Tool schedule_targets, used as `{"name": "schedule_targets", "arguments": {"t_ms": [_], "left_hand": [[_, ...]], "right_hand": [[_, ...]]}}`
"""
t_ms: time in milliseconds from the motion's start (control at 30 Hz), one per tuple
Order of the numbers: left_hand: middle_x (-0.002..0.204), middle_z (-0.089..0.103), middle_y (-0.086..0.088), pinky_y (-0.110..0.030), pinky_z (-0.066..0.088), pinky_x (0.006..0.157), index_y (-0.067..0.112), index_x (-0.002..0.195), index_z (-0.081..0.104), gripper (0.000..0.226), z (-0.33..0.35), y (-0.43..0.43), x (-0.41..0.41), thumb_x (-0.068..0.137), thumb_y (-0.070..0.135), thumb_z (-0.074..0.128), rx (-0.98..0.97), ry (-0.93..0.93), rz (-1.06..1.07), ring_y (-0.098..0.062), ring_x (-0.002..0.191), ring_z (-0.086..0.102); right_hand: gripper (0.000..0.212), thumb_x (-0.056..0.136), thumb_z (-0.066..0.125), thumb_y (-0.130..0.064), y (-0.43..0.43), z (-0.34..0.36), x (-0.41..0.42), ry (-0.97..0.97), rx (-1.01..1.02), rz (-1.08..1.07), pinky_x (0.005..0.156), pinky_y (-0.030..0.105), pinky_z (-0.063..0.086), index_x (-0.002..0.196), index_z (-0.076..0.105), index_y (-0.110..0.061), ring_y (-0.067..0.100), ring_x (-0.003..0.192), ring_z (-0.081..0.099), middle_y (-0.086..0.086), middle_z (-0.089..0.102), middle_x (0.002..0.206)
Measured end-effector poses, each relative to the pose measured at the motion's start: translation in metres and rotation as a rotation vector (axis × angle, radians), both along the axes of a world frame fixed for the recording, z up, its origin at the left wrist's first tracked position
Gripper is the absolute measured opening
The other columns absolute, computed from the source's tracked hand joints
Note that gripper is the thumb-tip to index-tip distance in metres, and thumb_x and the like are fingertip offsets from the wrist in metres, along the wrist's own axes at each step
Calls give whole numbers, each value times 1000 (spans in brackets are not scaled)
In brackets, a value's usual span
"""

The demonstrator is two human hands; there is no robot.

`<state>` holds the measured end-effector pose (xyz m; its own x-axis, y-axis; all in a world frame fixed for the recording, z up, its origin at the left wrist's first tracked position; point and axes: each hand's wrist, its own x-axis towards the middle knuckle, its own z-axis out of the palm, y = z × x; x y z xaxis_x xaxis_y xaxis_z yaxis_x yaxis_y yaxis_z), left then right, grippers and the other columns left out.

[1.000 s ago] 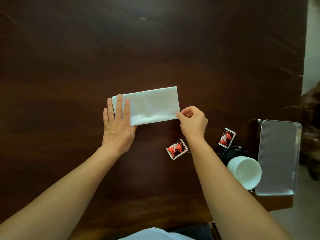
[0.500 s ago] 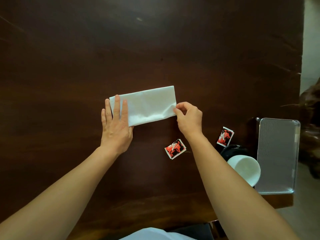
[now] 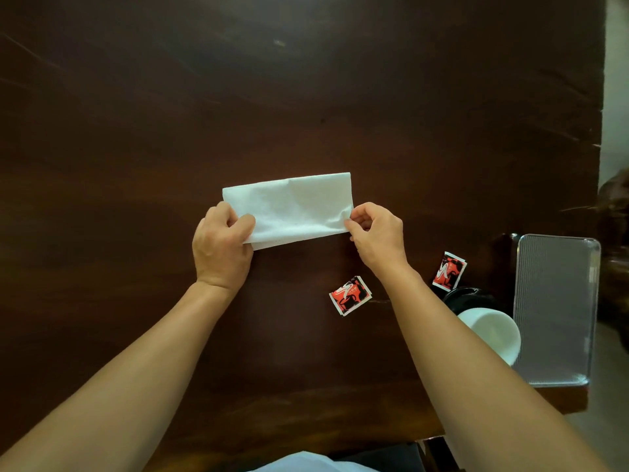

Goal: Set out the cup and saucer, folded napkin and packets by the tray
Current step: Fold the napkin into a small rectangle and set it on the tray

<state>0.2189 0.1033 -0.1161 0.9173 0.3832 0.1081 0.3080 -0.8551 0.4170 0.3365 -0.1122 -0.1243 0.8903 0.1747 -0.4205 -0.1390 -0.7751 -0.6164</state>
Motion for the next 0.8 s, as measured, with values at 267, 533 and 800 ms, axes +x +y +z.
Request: {"name": "schedule_targets", "arguments": {"t_ms": [267, 533, 800], "left_hand": [[80, 48, -18, -40, 31, 56, 0, 69, 54, 23, -14, 8, -2, 67, -23, 52, 121, 240, 25, -34, 70, 43], [96, 53, -14, -41, 29, 71, 8, 79, 66, 23, -4, 10, -14, 58, 0, 61, 93, 299, -70, -37, 90, 44], [165, 14, -17, -48, 7, 123, 14, 157, 23, 61, -33, -19, 21, 102, 35, 38, 105, 347, -303, -37, 153, 5]], "right_hand": [[2, 92, 69, -14, 5, 0, 2, 28, -54, 5, 75, 43, 61, 93, 67, -15, 19, 82, 67, 3, 66, 92], [11, 90, 69, -14, 5, 3, -2, -44, -38, -29, 73, 35, 58, 90, 59, -19, 10, 75, 59, -6, 60, 86], [34, 87, 64, 5, 15, 2, -14, -401, -143, 250, 71, 35, 56, 118, 65, -7, 28, 99, 53, 13, 56, 107]]}}
